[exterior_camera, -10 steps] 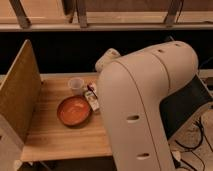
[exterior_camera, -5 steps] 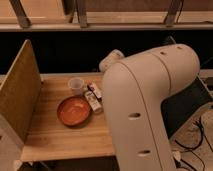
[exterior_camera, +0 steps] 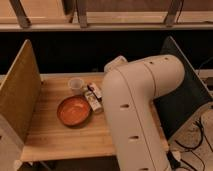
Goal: Drag the pepper across the table
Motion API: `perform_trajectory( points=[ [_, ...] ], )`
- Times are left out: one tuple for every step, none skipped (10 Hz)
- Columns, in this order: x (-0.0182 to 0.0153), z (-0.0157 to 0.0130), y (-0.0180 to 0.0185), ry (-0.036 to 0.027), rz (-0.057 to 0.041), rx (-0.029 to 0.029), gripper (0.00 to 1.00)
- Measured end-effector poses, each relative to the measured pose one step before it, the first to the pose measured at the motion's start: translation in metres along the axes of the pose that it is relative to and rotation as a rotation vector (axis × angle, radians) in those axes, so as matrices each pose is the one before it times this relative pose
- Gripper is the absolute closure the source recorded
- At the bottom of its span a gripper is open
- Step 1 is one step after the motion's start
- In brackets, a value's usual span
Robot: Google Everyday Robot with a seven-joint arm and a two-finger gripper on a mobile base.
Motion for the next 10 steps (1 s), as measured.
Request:
perform_trajectory(
  points=[
    [0.00719, 0.00156, -0.00978, 0.00234, -0.02998, 0.00317, 0.20],
    [0.00669, -0.00124, -0.00893, 0.00633, -0.02700, 0.00083, 0.20],
    [0.00636, -0.00095, -0.00826, 0.00489, -0.02736, -0.00115, 0.20],
    [0.00061, 0.00232, -0.00177, -0.00608, -0.00946, -0.00292, 0.20],
    [-0.00133, 0.00404, 0.00030, -0.00975, -0.00103, -0.00339, 0.20],
    [-0.00365, 0.00817, 0.00337, -0.02037, 0.00775, -0.00711, 0.20],
    [-0.00300, 0.00655, 0.00453, -0.01675, 0.01050, -0.00544, 0.20],
    [-0.00314, 0.00693, 0.00348, -0.01840, 0.01095, -0.00267, 0.20],
    [-0.00125, 0.00424, 0.00058, -0.01038, 0.00699, 0.00043, 0.23],
    [-0.00126, 0.00642, -0.00037, -0.01267, 0.00784, 0.00158, 0.34]
  ],
)
